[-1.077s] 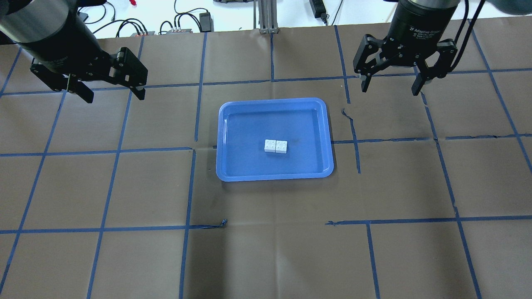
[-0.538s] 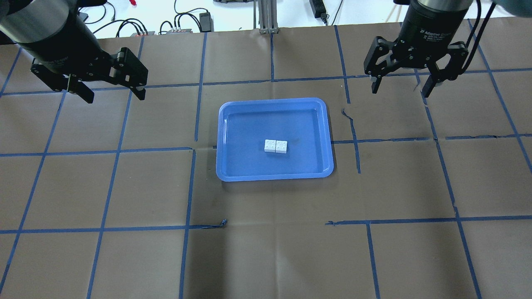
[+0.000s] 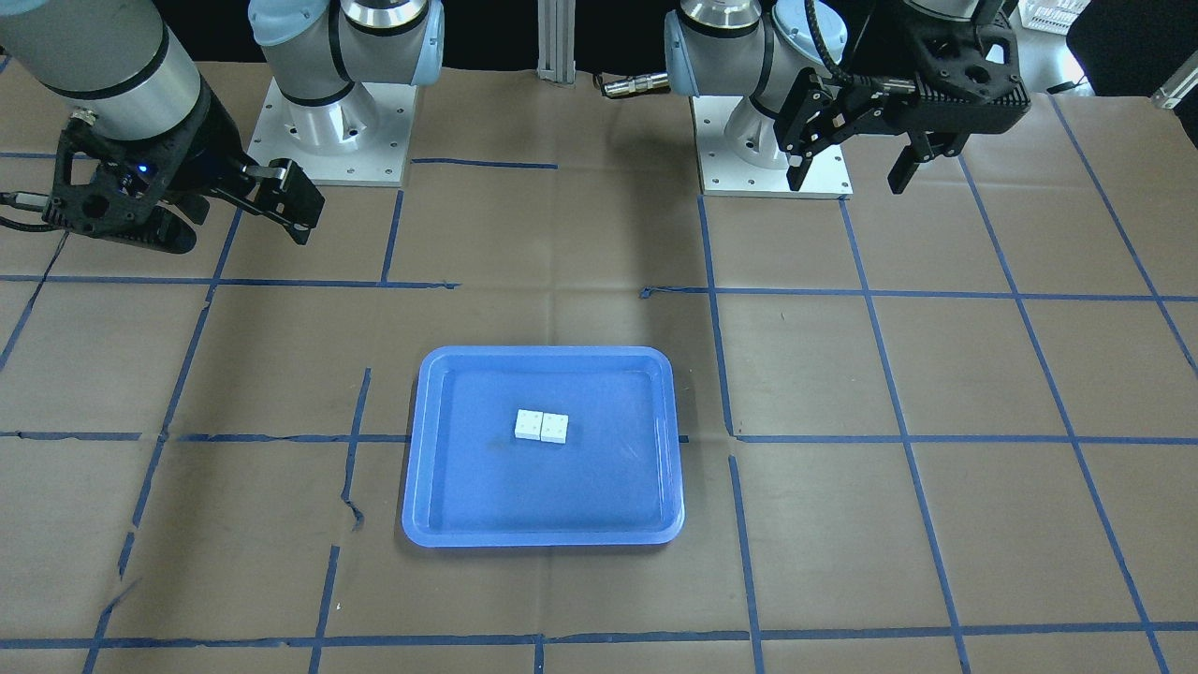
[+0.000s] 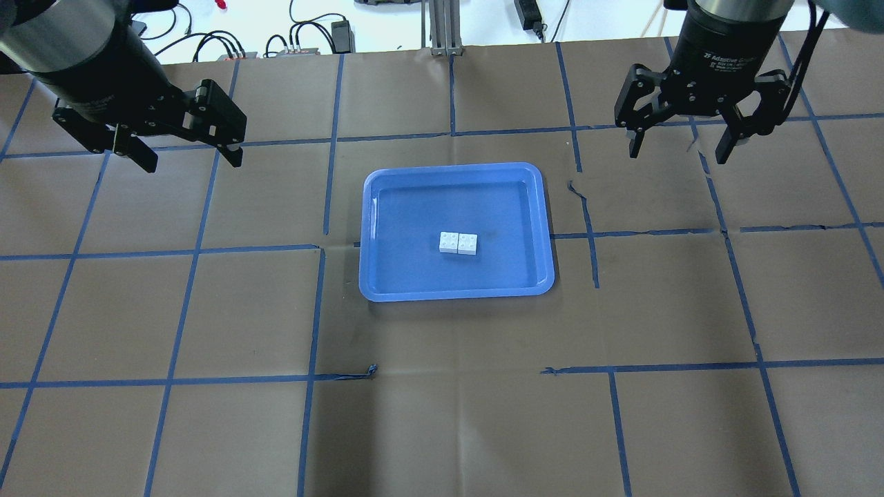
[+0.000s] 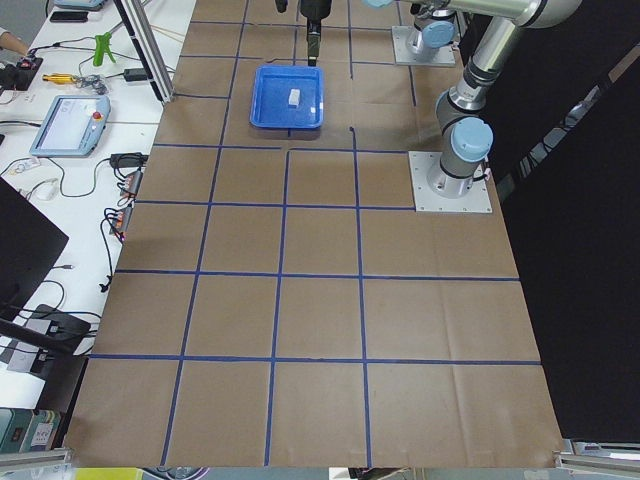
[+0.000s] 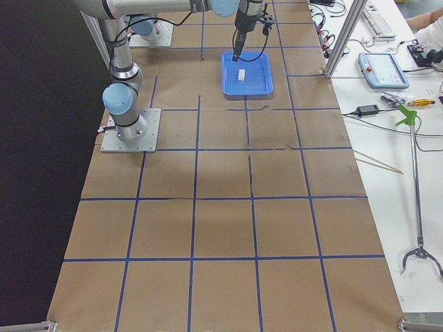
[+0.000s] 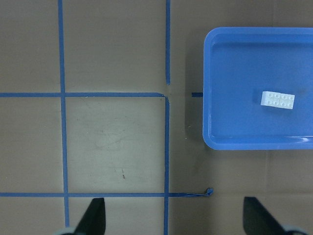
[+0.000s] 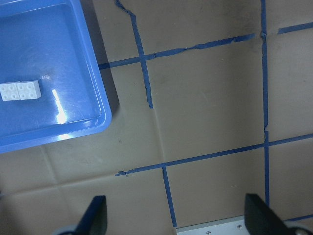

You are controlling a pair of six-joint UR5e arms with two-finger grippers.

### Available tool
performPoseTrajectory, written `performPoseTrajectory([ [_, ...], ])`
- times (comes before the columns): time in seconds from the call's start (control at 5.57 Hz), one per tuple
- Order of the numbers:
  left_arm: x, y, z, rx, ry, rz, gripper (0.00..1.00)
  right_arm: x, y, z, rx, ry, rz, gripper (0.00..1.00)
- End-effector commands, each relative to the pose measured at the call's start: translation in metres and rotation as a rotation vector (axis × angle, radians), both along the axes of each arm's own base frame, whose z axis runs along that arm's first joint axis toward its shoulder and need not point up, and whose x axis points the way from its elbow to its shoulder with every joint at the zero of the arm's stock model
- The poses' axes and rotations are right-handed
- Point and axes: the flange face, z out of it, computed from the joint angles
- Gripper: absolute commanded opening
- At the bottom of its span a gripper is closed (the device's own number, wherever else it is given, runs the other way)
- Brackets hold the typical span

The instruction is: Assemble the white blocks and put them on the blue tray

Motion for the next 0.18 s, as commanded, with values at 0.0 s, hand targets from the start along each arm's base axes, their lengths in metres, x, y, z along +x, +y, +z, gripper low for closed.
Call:
performPoseTrajectory([
  [0.0, 0.0003, -0.0001, 0.0, 0.0, 0.002, 0.001, 0.99, 0.0011, 0.001, 0.0007, -0.001, -0.003, 0.001, 1.0],
])
